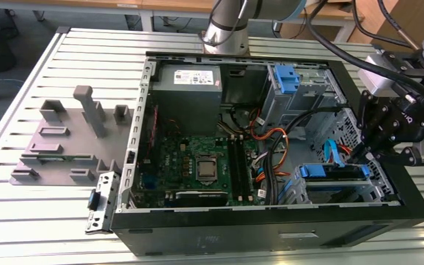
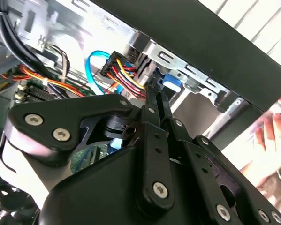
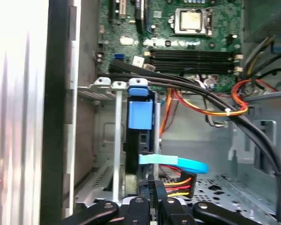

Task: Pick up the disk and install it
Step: 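Insert the second disk wire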

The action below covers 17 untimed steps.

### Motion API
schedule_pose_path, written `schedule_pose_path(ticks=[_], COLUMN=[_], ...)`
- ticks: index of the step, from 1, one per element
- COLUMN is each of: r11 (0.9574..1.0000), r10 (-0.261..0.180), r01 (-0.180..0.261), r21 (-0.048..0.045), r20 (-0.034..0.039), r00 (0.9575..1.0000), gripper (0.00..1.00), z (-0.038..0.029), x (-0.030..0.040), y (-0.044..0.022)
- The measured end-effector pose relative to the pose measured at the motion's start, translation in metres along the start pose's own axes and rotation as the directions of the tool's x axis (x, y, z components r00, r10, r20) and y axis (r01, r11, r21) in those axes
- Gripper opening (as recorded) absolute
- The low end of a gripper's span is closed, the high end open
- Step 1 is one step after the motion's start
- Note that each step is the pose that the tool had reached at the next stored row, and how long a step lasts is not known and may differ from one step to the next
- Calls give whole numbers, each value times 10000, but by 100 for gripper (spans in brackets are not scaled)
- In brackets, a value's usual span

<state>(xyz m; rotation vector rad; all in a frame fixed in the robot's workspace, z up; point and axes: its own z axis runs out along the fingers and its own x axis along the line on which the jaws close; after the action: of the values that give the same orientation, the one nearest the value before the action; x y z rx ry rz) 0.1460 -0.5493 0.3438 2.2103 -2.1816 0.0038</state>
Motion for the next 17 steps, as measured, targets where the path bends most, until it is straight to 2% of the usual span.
schedule_pose_path(ticks=[4,7,10,12,17], r11=[10000,9997,9993,9989,9977], r10=[-78,-257,-387,-468,-680], r01=[78,257,387,468,681], r21=[1,4,-1,-2,2], r20=[-16,-97,-265,-333,-356], r00=[10000,9996,9989,9983,9970], gripper=[16,16,16,16,16], z=[6,11,19,30,52], x=[-1,-1,-1,-1,-3], y=[7,29,43,50,57])
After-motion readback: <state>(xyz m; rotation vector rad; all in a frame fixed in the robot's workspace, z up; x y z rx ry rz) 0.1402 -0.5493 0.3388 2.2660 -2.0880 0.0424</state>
